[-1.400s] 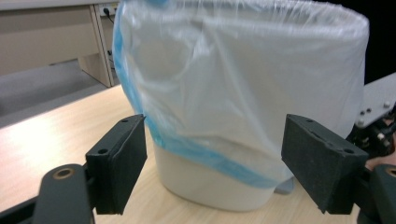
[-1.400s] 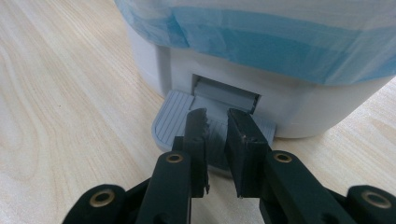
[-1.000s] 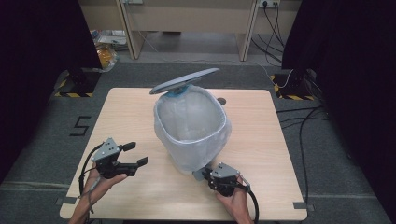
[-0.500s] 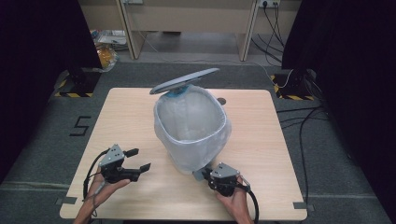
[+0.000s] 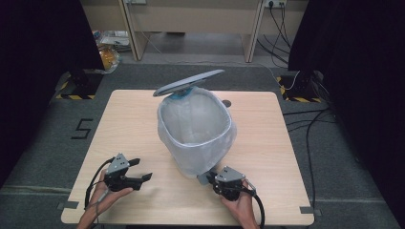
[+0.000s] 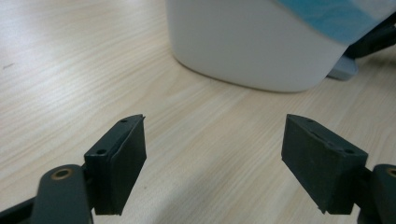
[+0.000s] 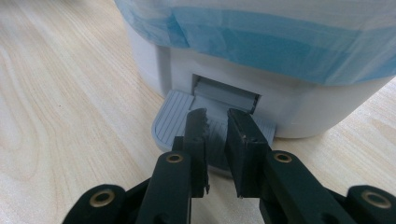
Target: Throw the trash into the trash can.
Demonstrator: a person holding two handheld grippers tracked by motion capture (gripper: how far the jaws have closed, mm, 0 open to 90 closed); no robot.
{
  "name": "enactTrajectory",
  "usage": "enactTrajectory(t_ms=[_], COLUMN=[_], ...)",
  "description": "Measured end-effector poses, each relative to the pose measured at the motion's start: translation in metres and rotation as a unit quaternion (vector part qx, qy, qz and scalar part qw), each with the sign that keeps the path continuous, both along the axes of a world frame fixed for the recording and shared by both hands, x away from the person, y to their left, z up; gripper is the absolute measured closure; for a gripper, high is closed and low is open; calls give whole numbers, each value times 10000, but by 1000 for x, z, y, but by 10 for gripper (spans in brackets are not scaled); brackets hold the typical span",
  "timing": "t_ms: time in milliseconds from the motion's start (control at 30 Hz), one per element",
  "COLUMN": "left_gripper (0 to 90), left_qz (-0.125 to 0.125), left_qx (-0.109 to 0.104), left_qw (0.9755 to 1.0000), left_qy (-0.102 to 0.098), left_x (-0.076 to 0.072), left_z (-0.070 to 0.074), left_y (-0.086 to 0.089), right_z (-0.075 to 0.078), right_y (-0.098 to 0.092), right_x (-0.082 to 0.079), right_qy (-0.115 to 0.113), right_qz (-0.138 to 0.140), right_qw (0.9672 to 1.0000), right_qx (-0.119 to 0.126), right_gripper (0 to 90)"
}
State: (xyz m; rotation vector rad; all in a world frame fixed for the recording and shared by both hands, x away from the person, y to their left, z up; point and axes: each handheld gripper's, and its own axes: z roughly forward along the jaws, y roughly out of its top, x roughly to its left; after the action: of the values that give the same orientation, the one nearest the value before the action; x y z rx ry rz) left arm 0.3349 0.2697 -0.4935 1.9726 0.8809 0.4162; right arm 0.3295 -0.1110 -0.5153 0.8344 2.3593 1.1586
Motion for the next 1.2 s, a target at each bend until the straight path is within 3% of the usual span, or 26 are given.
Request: enactTrajectory(t_ms=[567,833,1200], left_gripper=[211,195,175], left_qz=[-51,-188,-108], left_qx=[440,692,641], left_qw=[9988,9960,9967], left_qy=[226,539,478], left_x=[-5,-7,-10], left_z=[-14,-30,-31], left_y=[-2,-3,-2], right_z=[0,0,0], right_y=[0,0,0], right_x=[0,0,0], right_qy=[7,3,8], right_qz=[-2,-2,0], right_qw=[10000,10000,10000], right_qx=[6,3,-6], right_gripper=[781,781,781])
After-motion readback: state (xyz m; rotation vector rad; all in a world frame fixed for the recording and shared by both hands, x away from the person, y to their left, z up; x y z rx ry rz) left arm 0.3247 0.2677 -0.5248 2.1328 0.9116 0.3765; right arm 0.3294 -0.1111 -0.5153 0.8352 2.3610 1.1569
